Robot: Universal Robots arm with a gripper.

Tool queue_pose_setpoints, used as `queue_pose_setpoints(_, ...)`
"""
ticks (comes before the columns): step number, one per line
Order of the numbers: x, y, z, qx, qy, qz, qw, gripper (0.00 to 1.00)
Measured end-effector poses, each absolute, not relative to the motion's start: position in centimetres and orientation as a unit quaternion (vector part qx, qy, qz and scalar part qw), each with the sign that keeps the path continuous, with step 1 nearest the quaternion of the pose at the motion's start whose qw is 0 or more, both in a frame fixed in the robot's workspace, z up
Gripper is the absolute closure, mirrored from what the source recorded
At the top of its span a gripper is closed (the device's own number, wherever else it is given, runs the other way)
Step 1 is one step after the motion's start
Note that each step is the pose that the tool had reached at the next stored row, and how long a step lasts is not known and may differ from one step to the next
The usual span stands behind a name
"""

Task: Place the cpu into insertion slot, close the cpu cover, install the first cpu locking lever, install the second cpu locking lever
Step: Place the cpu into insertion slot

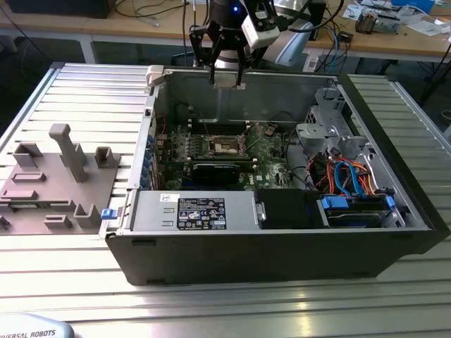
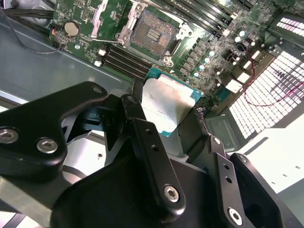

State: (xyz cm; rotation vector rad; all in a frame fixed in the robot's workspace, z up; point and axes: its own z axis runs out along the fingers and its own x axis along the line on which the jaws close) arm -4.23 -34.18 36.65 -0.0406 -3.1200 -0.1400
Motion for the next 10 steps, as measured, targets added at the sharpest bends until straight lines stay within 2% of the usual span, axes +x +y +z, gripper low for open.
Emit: queue_pose_setpoints(10, -4.23, -34.18, 36.46, -0.013, -0.999, -0.045, 0.009, 0.46)
